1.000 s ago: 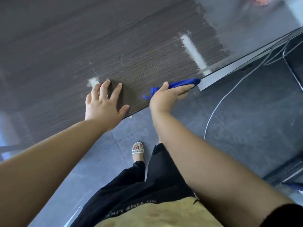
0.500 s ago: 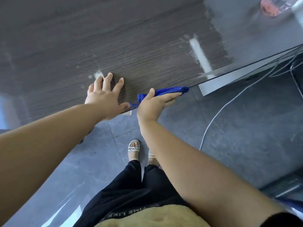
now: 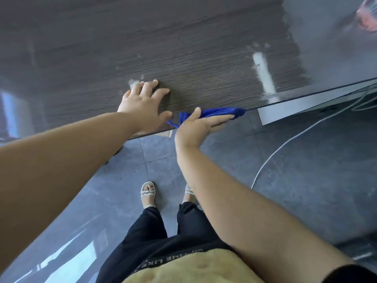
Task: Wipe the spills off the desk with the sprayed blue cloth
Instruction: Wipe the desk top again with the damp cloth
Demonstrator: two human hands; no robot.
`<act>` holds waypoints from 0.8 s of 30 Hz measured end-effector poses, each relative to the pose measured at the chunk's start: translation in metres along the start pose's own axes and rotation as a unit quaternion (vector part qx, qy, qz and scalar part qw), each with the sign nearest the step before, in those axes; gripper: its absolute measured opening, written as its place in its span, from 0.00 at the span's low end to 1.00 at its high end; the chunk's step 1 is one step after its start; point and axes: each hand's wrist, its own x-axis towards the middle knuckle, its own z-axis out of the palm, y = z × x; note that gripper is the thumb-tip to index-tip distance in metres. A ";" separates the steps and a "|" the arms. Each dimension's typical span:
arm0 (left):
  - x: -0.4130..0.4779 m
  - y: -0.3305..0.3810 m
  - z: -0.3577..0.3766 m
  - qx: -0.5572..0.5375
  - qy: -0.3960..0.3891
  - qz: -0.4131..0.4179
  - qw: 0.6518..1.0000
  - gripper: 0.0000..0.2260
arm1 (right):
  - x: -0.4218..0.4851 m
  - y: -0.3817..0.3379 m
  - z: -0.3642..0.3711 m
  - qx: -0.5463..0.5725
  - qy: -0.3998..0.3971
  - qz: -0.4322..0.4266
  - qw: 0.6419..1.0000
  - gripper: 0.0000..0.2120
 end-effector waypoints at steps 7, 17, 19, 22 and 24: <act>-0.033 -0.047 0.014 -0.044 0.107 -0.004 0.993 0.24 | 0.043 -0.016 -0.006 0.045 0.090 -0.007 0.995 0.35; -0.077 -0.153 0.034 -0.037 0.091 -0.067 0.993 0.28 | -0.086 0.030 0.071 -0.011 0.032 -0.015 0.999 0.38; -0.083 -0.169 0.037 -0.015 0.076 -0.049 0.996 0.29 | -0.091 0.030 0.078 -0.013 0.030 -0.009 0.999 0.38; -0.085 -0.176 0.036 0.004 0.035 -0.022 0.999 0.31 | -0.067 0.024 0.067 -0.029 0.085 -0.016 0.996 0.36; -0.084 -0.178 0.032 0.005 0.012 -0.017 1.000 0.33 | -0.055 0.017 0.063 -0.027 0.116 -0.024 0.993 0.34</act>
